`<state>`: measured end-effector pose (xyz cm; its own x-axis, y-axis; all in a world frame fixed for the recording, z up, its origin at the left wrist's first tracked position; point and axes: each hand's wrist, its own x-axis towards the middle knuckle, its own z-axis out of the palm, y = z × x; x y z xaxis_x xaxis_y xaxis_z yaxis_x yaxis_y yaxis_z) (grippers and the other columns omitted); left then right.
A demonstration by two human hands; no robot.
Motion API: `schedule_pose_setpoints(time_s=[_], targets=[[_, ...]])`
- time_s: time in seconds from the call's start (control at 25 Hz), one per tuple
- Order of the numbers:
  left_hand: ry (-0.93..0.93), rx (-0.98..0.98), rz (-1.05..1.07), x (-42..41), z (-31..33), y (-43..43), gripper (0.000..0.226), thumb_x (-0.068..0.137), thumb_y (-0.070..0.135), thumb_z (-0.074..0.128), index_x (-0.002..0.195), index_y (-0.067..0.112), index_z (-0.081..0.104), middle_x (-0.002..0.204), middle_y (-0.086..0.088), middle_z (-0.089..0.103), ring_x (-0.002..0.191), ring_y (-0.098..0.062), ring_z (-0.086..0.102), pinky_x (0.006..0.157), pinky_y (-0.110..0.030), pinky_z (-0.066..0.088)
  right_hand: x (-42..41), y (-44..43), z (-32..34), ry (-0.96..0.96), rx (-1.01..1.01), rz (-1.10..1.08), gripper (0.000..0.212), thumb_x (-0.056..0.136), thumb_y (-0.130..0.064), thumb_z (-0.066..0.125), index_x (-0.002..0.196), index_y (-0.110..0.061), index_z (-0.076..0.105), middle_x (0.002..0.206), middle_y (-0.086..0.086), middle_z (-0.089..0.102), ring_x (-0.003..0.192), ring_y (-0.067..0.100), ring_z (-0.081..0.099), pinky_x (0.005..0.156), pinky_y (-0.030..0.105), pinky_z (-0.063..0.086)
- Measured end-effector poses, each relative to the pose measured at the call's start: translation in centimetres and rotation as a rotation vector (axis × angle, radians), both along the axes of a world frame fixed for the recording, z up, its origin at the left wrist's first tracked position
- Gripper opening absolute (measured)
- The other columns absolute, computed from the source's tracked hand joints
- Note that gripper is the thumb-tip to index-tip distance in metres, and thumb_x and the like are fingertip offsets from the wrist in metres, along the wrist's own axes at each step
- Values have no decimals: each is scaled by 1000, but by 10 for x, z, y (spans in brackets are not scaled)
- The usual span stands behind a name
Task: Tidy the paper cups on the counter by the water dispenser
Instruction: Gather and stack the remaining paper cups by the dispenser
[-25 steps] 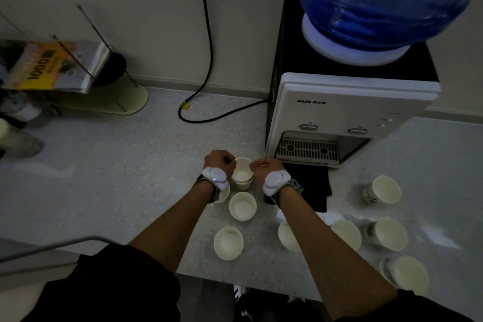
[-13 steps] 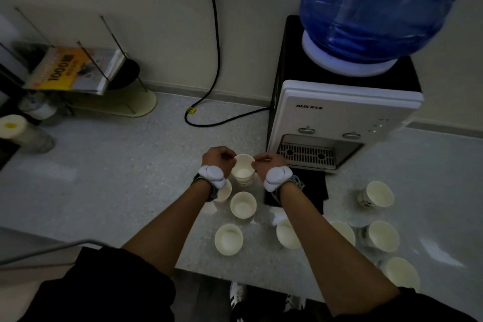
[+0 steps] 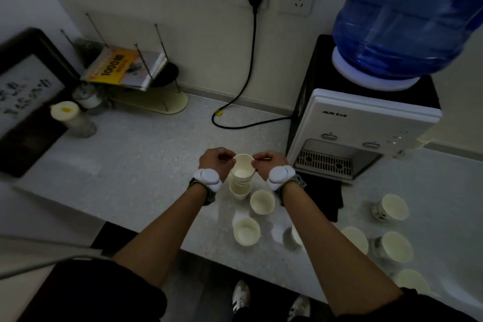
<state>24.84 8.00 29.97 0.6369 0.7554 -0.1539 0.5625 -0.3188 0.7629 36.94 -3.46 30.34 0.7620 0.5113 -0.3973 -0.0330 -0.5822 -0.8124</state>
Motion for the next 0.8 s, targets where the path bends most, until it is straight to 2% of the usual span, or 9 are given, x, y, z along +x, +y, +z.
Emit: schedule_pose_setpoints(time_s=[0.08, 0.16, 0.32, 0.52, 0.8], targets=[[1, -18, 26, -9, -6, 1, 18, 82, 20, 73, 99, 17, 75, 95, -3, 77, 83, -12, 69, 82, -24, 56, -8, 3, -4, 7, -10, -5, 18, 79, -7, 71, 96, -5, 76, 105, 16, 74, 100, 30, 69, 94, 39, 55], [12, -46, 41, -14, -12, 1, 18, 81, 21, 73, 99, 17, 76, 95, -4, 77, 82, -12, 69, 81, -22, 55, -12, 3, -9, -3, -29, 10, 18, 79, -9, 71, 96, -6, 76, 105, 15, 74, 100, 29, 68, 92, 35, 55], [48, -70, 55, -18, -23, -1, 22, 81, 22, 73, 102, 16, 75, 97, -4, 77, 87, -14, 70, 85, -24, 56, -13, 6, -22, 3, -66, 30, 20, 78, -9, 72, 98, -6, 76, 108, 14, 74, 105, 29, 67, 97, 39, 53], [63, -93, 59, -16, -35, -6, 22, 82, 18, 73, 103, 12, 74, 98, -7, 76, 87, -15, 70, 81, -21, 54, -9, 6, -37, -2, -102, 44, 19, 77, -11, 73, 95, -10, 77, 108, 11, 75, 106, 27, 67, 98, 38, 53], [143, -125, 52, -20, -54, -6, 23, 84, 20, 69, 105, 15, 74, 103, -7, 76, 96, -21, 71, 92, -33, 57, -7, 10, -55, -19, -156, 129, 21, 78, -13, 74, 98, -10, 77, 111, 10, 73, 108, 25, 66, 96, 30, 52]])
